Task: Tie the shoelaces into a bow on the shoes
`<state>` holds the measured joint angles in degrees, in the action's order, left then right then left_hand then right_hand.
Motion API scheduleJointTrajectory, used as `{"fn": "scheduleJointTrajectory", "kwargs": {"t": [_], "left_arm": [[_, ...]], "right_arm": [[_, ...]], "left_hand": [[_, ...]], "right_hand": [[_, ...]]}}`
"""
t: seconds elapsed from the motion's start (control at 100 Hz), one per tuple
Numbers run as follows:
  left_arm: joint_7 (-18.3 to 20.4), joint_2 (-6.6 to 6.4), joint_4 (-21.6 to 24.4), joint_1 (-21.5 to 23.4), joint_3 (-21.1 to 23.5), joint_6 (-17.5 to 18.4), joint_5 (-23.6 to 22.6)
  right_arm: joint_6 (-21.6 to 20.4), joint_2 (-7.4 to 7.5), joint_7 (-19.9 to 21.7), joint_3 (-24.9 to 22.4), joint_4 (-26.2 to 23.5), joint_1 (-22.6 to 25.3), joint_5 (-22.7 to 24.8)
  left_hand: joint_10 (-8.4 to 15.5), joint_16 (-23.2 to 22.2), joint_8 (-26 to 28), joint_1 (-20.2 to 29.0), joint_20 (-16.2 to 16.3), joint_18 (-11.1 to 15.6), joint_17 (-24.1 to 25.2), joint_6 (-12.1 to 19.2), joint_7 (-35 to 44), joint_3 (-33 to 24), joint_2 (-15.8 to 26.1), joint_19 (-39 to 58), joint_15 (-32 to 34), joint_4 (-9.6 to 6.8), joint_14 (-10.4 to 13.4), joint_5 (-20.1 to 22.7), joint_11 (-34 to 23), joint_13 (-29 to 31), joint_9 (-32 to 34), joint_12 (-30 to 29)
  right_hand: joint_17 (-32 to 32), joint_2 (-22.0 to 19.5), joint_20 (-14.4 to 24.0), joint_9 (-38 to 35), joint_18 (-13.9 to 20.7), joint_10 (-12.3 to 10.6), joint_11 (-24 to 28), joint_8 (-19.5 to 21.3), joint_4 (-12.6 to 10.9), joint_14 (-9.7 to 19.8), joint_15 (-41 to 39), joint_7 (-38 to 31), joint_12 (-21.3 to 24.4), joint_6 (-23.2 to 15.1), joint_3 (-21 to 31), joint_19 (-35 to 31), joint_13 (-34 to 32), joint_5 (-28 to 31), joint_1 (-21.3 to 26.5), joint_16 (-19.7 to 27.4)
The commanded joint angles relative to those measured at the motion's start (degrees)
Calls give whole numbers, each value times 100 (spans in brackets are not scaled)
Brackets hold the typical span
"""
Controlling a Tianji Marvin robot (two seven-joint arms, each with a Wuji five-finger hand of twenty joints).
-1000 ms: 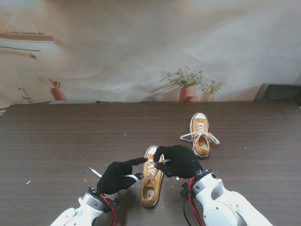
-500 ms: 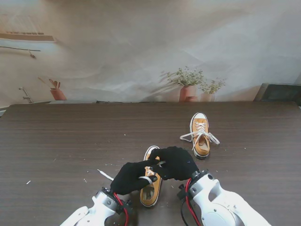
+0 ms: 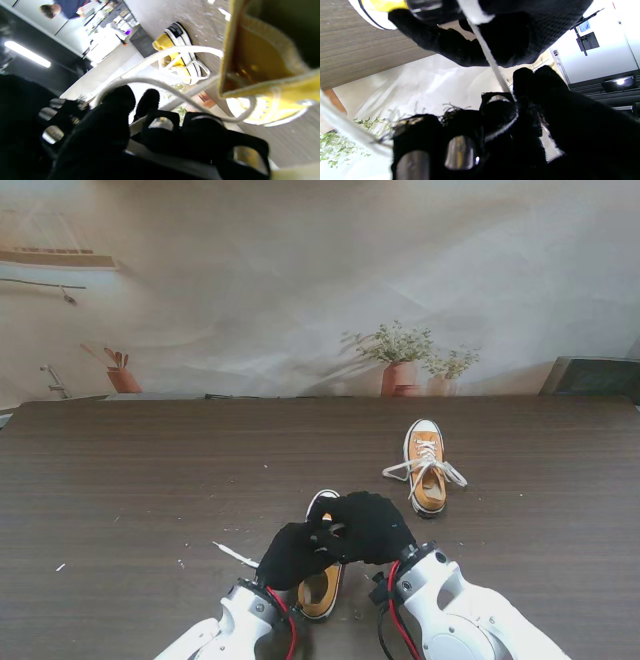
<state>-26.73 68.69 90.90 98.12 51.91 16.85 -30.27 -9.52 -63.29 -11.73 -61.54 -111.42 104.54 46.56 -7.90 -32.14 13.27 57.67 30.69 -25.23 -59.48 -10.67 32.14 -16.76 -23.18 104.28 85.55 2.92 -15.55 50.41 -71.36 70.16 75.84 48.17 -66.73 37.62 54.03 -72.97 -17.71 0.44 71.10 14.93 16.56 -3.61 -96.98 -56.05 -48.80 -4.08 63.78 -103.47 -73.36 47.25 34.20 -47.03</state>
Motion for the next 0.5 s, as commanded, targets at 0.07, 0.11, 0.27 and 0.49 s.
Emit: {"fn": "scheduleJointTrajectory", "kwargs": {"t": [0.07,0.11,0.27,0.49], "left_arm": [[-313,69,93,19,-2,-206,-277],[-475,102,94,37,10,-256,-306],[-829,153,123,130,134,-361,-418],[-922,161,156,215,216,-412,-445]], "right_arm": [[-129,37,163,-83,-68,163,25],[-167,51,230,-129,-85,215,24],[-451,106,429,-323,-85,340,115],[-923,197,672,-532,33,364,427]], "left_hand": [[-117,-156,423,300,-81,114,-129,632,1407,388,273,594,30,-51,48,-86,-182,261,138,-26],[-117,-157,488,300,-91,103,-125,614,1562,381,280,579,30,-48,48,-143,-180,261,137,-23],[-114,-152,514,303,-109,57,-120,567,1706,373,301,563,8,-40,13,-196,-179,259,134,-19],[-111,-154,473,313,-121,24,-116,532,1719,377,311,551,1,-38,7,-202,-177,258,130,-14]], "right_hand": [[-207,9,122,-207,197,69,139,-119,-21,160,-412,-125,-13,-158,94,-1651,-172,61,144,-93],[-208,7,126,-213,197,67,136,-113,-20,159,-413,-137,-13,-176,92,-1651,-172,93,135,-95],[-214,53,152,-257,212,16,118,-103,-8,178,-427,-153,-6,-266,102,-1651,-172,222,33,-105],[-222,103,170,-224,291,-85,84,-171,52,231,-402,-86,-29,-516,178,-1651,-175,397,-385,-107]]}}
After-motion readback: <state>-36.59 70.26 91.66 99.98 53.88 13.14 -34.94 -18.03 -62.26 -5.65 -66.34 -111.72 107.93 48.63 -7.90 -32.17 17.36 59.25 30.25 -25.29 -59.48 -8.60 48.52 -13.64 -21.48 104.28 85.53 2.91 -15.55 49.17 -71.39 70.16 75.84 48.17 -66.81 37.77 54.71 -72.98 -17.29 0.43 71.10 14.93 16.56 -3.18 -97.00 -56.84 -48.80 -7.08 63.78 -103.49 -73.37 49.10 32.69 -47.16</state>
